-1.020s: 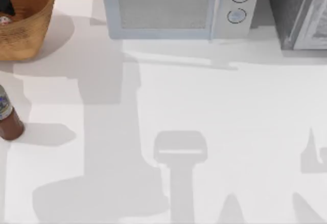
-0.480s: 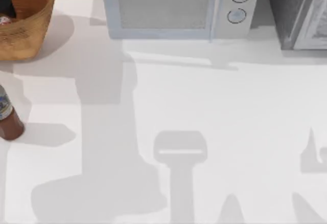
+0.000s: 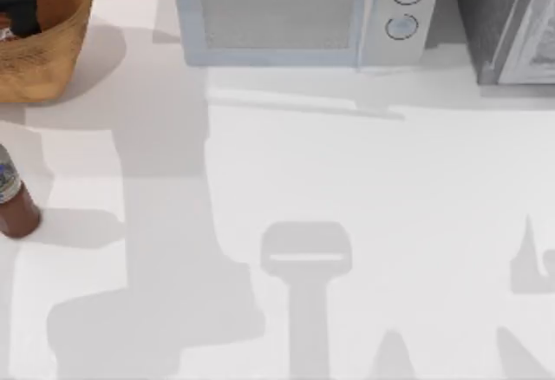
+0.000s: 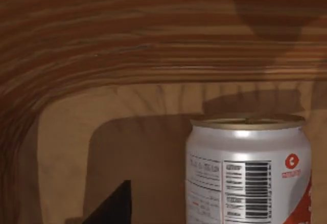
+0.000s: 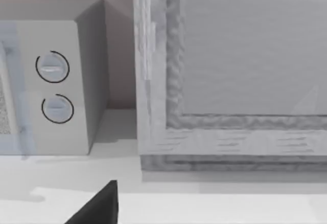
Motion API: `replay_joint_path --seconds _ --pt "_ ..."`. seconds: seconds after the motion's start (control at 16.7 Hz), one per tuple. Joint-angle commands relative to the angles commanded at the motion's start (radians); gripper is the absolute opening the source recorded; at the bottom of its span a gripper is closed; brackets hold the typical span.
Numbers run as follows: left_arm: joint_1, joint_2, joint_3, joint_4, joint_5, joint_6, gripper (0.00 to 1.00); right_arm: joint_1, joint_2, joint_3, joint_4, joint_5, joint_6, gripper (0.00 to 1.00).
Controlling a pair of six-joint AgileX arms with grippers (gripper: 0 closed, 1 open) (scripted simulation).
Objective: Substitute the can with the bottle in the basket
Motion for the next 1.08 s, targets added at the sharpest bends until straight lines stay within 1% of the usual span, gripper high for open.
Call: replay_joint_path --seconds 0.54,1.08 --pt "-0.006 0.024 -0.001 0.028 -0.001 -0.006 1.00 0.000 0.000 0.000 0.000 0.000 0.000 1.00" --pt "-0.006 0.024 -0.001 0.028 -0.001 -0.006 0.32 0.000 0.000 0.000 0.000 0.000 0.000 1.00"
